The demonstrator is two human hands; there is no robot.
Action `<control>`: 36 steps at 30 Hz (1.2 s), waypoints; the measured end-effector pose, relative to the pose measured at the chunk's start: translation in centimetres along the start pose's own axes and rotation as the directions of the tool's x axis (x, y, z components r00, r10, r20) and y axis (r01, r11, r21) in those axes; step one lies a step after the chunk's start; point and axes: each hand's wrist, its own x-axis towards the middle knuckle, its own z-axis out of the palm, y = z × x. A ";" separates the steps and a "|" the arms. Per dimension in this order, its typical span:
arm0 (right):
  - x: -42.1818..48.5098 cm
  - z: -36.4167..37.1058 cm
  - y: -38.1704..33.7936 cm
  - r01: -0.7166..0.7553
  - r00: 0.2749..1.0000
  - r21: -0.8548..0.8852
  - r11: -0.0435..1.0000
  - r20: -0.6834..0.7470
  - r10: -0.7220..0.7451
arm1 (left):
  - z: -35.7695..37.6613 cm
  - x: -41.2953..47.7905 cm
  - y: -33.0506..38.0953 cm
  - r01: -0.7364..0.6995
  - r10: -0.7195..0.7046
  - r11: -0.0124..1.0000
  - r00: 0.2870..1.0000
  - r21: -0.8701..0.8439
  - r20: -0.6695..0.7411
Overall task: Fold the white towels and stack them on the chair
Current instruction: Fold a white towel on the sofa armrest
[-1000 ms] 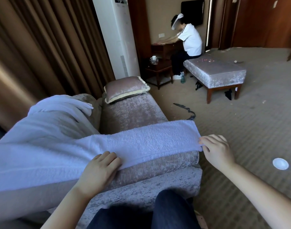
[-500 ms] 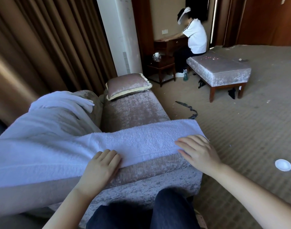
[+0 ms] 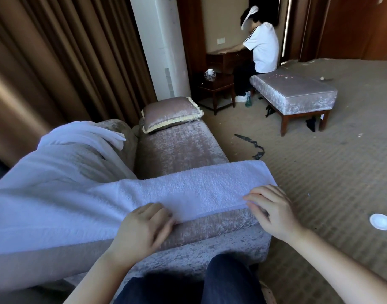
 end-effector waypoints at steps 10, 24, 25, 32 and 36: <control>7.1 2.6 1.9 -0.413 0.757 -0.144 0.899 0.495 0.427 | 5.8 8.2 -0.5 0.215 -0.238 0.970 0.928 0.112 0.285; 9.0 3.9 -2.5 -0.225 0.907 -0.115 0.967 0.339 0.251 | 2.7 7.0 -2.4 0.271 -0.267 0.955 0.962 -0.119 0.050; 9.5 4.7 -3.9 -0.187 0.924 -0.081 0.979 0.325 0.203 | 1.3 6.1 -3.5 0.257 -0.259 0.964 0.965 -0.066 -0.034; 13.0 11.9 -15.2 0.046 0.964 0.134 0.990 0.252 -0.079 | -9.8 -7.1 -12.4 0.533 -0.488 0.780 0.846 0.327 -0.215; 14.4 16.0 -21.1 0.193 0.943 0.217 0.957 0.229 -0.242 | -12.7 -14.5 -14.9 0.636 -0.628 0.662 0.759 0.396 -0.169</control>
